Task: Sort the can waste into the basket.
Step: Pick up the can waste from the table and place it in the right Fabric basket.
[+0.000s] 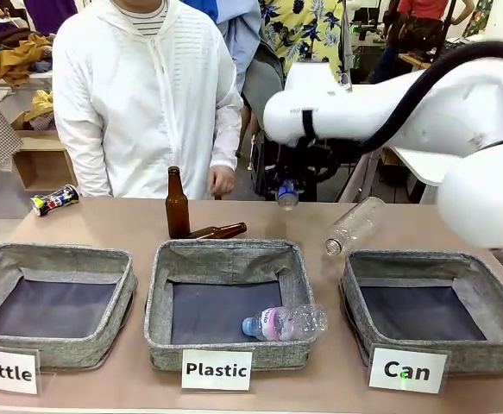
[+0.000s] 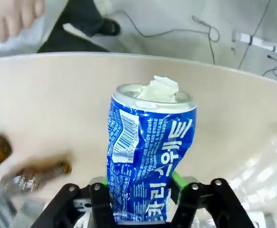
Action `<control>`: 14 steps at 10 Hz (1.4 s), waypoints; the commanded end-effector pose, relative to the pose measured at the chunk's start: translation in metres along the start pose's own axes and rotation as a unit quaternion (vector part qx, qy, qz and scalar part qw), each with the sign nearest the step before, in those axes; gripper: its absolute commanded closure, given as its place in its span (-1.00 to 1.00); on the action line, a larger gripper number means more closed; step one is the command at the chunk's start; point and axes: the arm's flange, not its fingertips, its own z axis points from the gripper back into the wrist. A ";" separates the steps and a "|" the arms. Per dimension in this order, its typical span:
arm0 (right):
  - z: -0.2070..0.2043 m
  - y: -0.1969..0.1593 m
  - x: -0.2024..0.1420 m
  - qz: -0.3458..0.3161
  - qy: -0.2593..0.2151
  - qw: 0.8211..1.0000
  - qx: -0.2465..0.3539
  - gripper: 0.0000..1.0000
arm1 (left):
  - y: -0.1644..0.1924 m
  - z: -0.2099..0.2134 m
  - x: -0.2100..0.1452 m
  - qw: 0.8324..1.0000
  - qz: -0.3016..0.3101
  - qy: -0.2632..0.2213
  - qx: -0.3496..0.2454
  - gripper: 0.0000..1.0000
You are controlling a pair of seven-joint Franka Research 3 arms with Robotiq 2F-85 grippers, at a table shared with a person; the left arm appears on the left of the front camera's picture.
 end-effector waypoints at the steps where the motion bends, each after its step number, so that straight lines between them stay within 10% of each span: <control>1: 0.081 -0.046 -0.073 0.056 0.030 0.997 0.039 1.00 | 0.002 -0.002 0.001 1.000 -0.009 -0.010 -0.008 -1.00; 3: 0.138 -0.099 -0.146 0.128 0.021 0.989 0.066 1.00 | 0.002 -0.002 0.001 1.000 -0.009 -0.010 -0.008 -1.00; 8: 0.143 -0.211 -0.285 0.428 0.042 0.898 0.094 1.00 | 0.002 -0.002 0.001 1.000 -0.009 -0.010 -0.008 -1.00; 11: 0.113 -0.230 -0.307 0.563 0.001 0.826 0.023 1.00 | 0.002 -0.002 0.001 1.000 -0.009 -0.010 -0.008 -1.00; 13: 0.111 -0.234 -0.307 0.567 -0.003 0.824 0.013 1.00 | 0.002 -0.002 0.001 1.000 -0.009 -0.010 -0.008 -1.00; 14: 0.110 -0.233 -0.304 0.567 0.010 0.823 0.011 0.22 | 0.002 -0.002 0.001 1.000 -0.009 -0.010 -0.008 -1.00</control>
